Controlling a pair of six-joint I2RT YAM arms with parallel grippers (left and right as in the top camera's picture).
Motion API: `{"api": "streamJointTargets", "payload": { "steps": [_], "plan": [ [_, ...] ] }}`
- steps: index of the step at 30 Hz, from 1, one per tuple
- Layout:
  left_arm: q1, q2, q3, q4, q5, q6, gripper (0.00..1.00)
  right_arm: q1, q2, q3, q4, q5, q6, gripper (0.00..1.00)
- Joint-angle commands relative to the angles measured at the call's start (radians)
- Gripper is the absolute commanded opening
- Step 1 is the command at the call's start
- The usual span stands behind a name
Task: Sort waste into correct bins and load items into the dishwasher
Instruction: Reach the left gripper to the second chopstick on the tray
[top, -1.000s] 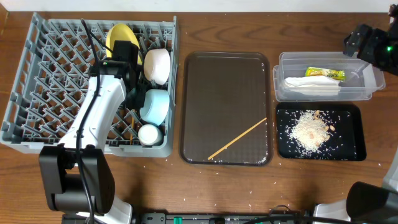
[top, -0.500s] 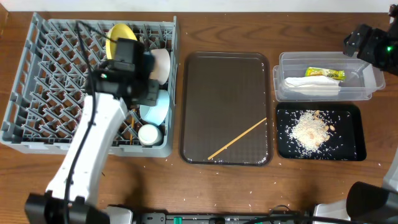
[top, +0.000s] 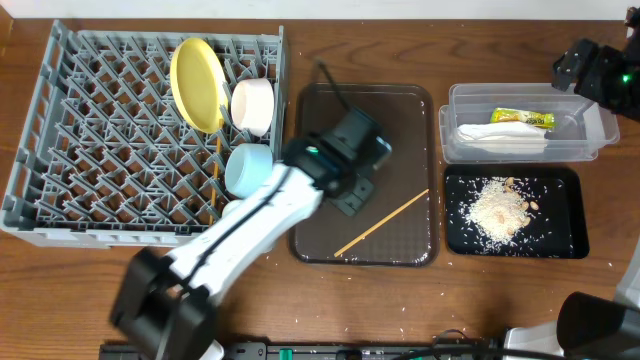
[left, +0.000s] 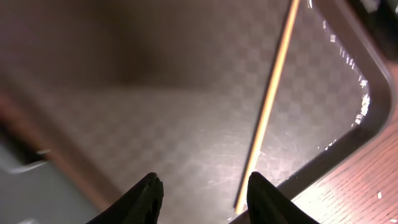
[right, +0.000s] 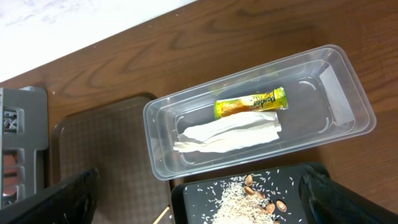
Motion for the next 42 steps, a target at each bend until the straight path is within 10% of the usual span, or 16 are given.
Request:
{"api": "streamJointTargets", "payload": {
  "steps": [1,12,42],
  "plan": [
    [-0.062,0.101,-0.003,0.037,0.026,-0.002,0.48,-0.010,0.003,0.006,-0.003,-0.002,0.011,0.99],
    [-0.139,0.222,0.016,0.135,-0.040,-0.198,0.52,-0.010,0.003,0.006,-0.003,-0.002,0.011,0.99],
    [-0.175,0.397,0.198,-0.022,-0.014,-0.110,0.48,-0.010,0.003,0.006,-0.003,-0.002,0.011,0.99]
  ]
}}
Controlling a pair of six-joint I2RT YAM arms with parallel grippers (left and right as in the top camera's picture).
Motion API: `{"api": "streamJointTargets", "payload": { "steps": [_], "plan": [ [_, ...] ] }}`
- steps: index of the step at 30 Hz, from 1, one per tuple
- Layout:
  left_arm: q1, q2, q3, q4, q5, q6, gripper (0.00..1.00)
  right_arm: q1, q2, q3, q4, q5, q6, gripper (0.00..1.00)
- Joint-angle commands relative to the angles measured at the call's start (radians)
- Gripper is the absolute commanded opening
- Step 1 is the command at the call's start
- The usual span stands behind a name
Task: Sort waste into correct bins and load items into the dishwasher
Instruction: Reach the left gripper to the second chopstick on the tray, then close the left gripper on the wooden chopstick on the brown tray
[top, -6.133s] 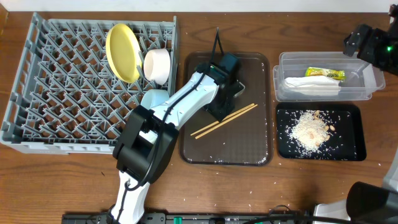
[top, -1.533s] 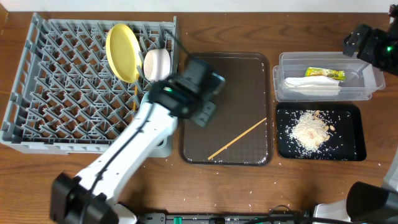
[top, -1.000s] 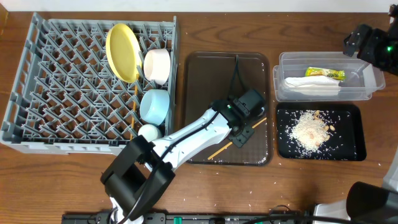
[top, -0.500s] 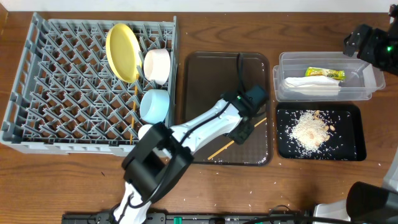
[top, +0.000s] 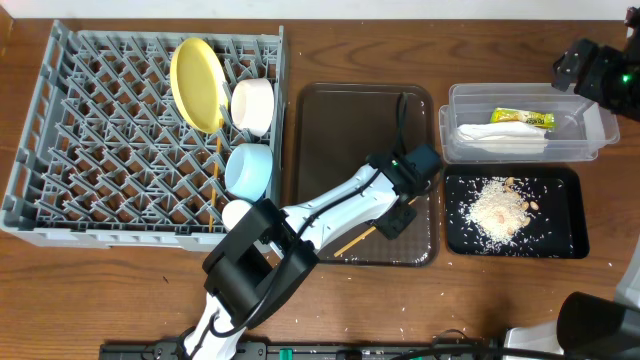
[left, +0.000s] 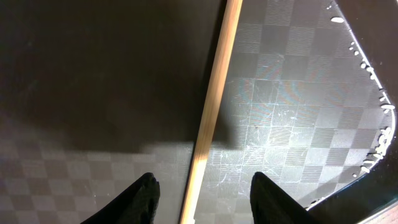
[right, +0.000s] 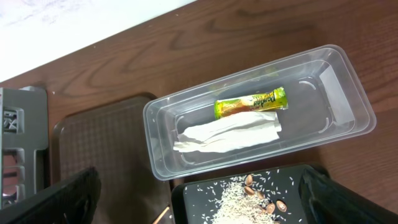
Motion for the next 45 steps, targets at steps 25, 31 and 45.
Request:
{"api": "streamJointTargets", "payload": {
  "steps": [25,31,45],
  "plan": [
    [0.042,0.029,0.026,0.004,0.066,0.032,0.45,-0.010,0.003,0.006,-0.003,-0.002,0.011,0.99],
    [0.050,0.029,0.029,0.000,0.074,0.032,0.40,-0.010,0.003,0.006,-0.003,-0.002,0.011,0.99],
    [0.050,0.032,0.082,-0.084,0.074,0.033,0.15,-0.010,0.003,0.006,-0.003,-0.002,0.011,0.99]
  ]
}}
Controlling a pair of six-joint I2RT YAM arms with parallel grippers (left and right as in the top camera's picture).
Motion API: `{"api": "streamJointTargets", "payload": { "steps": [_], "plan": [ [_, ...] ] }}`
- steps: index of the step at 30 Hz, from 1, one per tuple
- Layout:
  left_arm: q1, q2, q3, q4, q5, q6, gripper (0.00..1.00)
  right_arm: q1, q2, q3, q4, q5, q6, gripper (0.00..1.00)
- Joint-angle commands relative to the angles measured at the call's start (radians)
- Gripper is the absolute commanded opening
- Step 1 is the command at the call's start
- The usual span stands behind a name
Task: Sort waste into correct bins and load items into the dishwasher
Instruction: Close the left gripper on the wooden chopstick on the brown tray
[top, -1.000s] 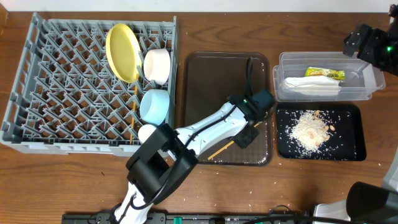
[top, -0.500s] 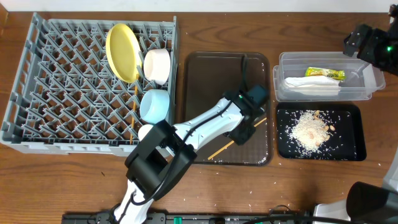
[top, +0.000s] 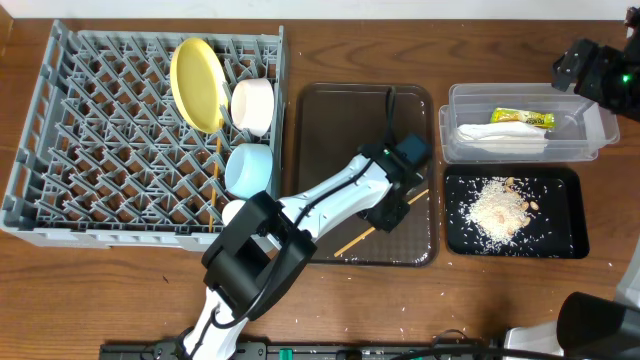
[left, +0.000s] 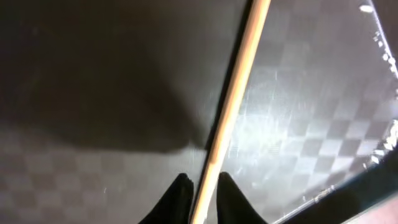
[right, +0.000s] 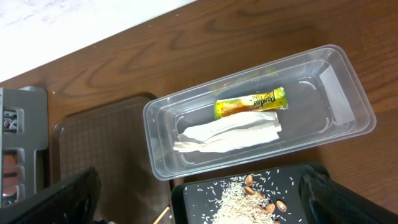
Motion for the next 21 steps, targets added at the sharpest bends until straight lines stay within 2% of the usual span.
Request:
{"api": "streamJointTargets", "payload": {
  "steps": [1,3,8,15,21],
  "plan": [
    [0.000,0.011,0.064,-0.042,0.013,0.009,0.15,-0.010,0.003,0.006,-0.003,-0.002,0.011,0.99],
    [-0.003,0.009,0.069,-0.053,0.028,0.009,0.17,-0.010,0.003,0.006,-0.003,-0.002,0.011,0.99],
    [-0.005,0.009,0.069,-0.114,0.039,0.009,0.46,-0.010,0.003,0.006,-0.003,-0.002,0.011,0.99],
    [0.000,0.013,0.055,-0.123,0.034,0.014,0.49,-0.010,0.003,0.006,-0.003,-0.002,0.011,0.99],
    [0.000,0.026,0.046,-0.147,0.031,0.102,0.52,-0.010,0.003,0.006,-0.003,-0.002,0.011,0.99]
  ]
}}
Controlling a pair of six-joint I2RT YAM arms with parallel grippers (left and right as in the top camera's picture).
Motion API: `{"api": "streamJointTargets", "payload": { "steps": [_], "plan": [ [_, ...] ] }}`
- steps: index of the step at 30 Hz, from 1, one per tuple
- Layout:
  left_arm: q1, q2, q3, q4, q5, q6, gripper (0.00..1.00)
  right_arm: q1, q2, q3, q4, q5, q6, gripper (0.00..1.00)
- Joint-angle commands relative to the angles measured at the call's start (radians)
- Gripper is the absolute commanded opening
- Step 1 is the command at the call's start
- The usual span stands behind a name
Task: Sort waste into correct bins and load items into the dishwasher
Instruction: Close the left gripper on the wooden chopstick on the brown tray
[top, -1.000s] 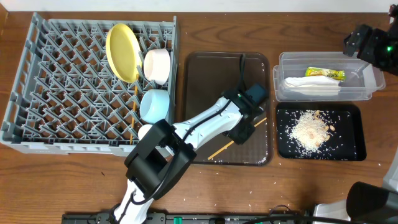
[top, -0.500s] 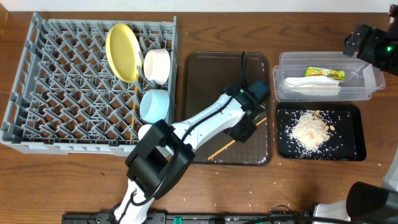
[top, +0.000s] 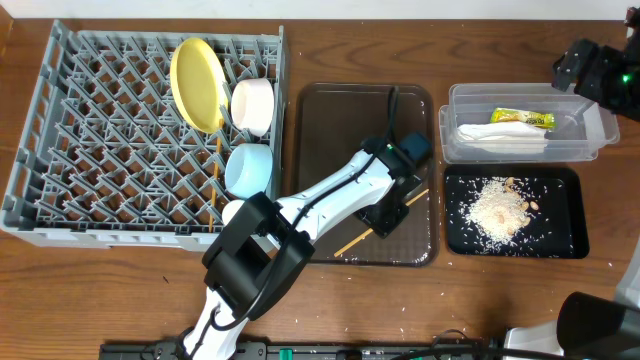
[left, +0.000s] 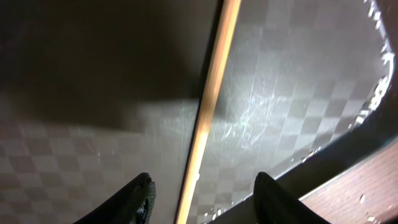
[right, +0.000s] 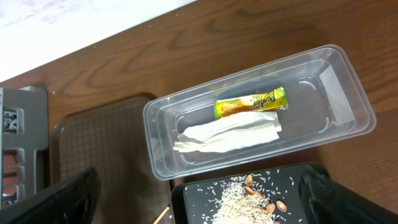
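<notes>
A wooden chopstick (top: 352, 243) lies slanted on the brown tray (top: 330, 120). My left gripper (top: 392, 208) hovers low over the chopstick's upper half. In the left wrist view the chopstick (left: 211, 93) runs down between the two fingers of the left gripper (left: 202, 199), which stands open and is not touching it. At the far right my right gripper (top: 600, 70) hangs open and empty, high above the clear bin (right: 152, 143).
The grey dish rack (top: 120, 232) on the left holds a yellow plate (top: 196, 82), a white bowl (top: 252, 105) and a blue cup (top: 247, 168). The clear bin (top: 445, 130) holds a yellow wrapper (top: 522, 118) and a napkin (top: 500, 137). Rice lies on the black tray (top: 560, 235).
The left gripper's fingers, which were drawn close against the chopstick, now stand wide apart. The chopstick still lies on the tray. The right arm has not moved.
My left gripper was open over the tray's middle with the chopstick off to its right. Then it straddled the chopstick, still open. After that its fingers were nearly shut on the stick, and now they are open with the stick flat on the tray.
</notes>
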Motion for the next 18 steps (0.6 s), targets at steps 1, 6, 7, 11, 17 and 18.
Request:
{"api": "streamJointTargets", "payload": {
  "steps": [1,6,7,11,17,18],
  "plan": [
    [0.002,0.024,-0.008,-0.026,-0.006,0.089,0.52,-0.010,0.003,0.006,-0.003,-0.002,0.011,0.99],
    [0.002,0.024,-0.045,-0.010,-0.080,0.113,0.54,-0.010,0.003,0.006,-0.003,-0.002,0.011,0.99],
    [0.002,0.024,-0.056,0.000,-0.079,0.114,0.55,-0.010,0.003,0.006,-0.003,-0.002,0.011,0.99],
    [0.002,0.024,-0.063,0.003,-0.082,0.117,0.58,-0.010,0.003,0.006,-0.003,-0.002,0.011,0.99],
    [0.002,0.024,-0.071,0.007,-0.097,0.117,0.63,-0.010,0.003,0.006,-0.003,-0.002,0.011,0.99],
    [0.002,0.024,-0.075,0.011,-0.097,0.117,0.63,-0.010,0.003,0.006,-0.003,-0.002,0.011,0.99]
  ]
}}
